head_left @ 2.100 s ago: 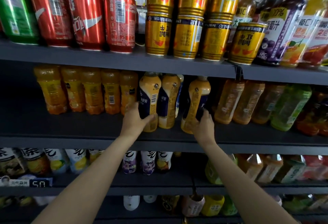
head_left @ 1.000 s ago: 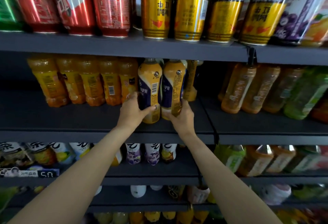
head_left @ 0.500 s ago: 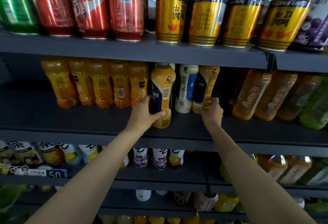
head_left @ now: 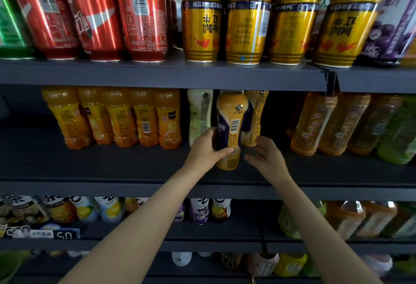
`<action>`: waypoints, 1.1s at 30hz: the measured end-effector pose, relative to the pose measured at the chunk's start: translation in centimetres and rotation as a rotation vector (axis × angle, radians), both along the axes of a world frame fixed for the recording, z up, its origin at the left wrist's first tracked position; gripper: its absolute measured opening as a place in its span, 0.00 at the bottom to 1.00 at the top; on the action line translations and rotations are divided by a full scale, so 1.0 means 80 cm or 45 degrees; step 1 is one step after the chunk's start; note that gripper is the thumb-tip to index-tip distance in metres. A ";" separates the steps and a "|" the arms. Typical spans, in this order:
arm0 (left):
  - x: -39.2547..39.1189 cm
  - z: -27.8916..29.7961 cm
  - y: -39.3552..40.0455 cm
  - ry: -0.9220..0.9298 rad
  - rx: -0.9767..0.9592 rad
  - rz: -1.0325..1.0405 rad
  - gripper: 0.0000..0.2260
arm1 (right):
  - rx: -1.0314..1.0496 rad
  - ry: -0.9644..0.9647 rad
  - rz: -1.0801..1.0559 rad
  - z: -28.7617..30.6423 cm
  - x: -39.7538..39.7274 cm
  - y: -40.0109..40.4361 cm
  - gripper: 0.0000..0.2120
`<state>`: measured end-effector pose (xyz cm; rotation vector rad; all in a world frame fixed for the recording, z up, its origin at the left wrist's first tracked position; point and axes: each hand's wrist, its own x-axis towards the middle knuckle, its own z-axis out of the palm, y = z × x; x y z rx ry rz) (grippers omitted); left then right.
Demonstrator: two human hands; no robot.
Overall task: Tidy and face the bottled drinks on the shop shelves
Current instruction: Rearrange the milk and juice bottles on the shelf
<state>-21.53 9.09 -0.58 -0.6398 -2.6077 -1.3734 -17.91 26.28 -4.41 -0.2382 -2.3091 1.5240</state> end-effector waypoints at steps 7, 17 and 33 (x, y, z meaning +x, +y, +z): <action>-0.001 -0.010 0.056 0.098 0.081 0.062 0.27 | 0.168 0.151 -0.062 -0.006 -0.003 0.000 0.27; -0.040 -0.014 0.082 0.008 0.069 0.392 0.26 | 0.308 0.159 -0.240 -0.004 -0.032 0.009 0.25; -0.017 -0.027 0.043 0.058 -0.027 0.312 0.20 | 0.201 -0.006 -0.302 0.007 -0.025 0.014 0.29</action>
